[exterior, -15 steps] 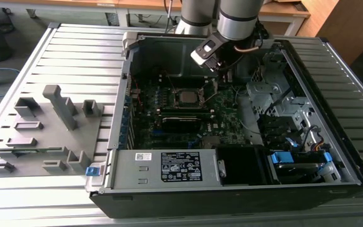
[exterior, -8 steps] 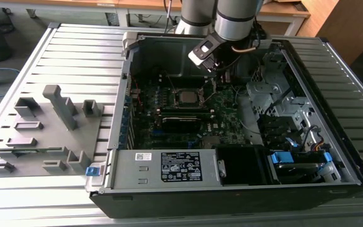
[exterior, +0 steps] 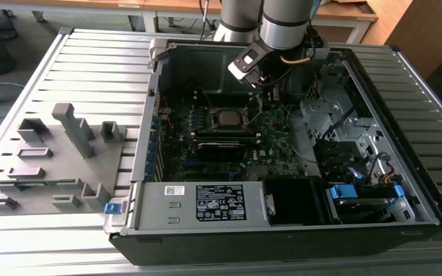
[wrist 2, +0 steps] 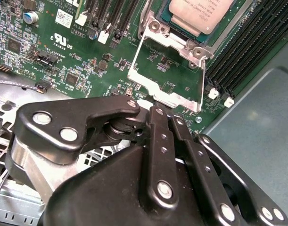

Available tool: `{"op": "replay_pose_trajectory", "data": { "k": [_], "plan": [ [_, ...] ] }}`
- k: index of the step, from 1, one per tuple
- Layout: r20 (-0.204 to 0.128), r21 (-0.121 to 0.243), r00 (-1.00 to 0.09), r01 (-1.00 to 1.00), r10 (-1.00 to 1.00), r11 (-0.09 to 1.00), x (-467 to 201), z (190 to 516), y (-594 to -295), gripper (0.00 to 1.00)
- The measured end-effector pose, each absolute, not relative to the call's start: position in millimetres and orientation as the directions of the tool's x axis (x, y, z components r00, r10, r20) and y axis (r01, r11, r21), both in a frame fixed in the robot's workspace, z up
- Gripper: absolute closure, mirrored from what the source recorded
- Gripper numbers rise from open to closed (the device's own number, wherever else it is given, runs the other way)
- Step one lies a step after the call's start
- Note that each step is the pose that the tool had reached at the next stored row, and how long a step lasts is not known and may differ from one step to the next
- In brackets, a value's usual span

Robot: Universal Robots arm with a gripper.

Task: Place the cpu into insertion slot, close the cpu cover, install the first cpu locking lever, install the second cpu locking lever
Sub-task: 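Close the cpu cover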

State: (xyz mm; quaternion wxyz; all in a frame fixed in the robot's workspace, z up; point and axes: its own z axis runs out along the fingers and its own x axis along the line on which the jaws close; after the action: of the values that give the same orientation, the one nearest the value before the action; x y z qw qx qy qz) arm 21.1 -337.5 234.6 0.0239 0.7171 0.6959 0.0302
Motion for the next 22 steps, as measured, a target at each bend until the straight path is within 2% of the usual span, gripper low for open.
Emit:
{"op": "replay_pose_trajectory", "data": {
  "k": [22],
  "plan": [
    [0.010,0.081,0.030,0.996,1.000,-0.030,-6,235,-337,0.89]
  ]
}}
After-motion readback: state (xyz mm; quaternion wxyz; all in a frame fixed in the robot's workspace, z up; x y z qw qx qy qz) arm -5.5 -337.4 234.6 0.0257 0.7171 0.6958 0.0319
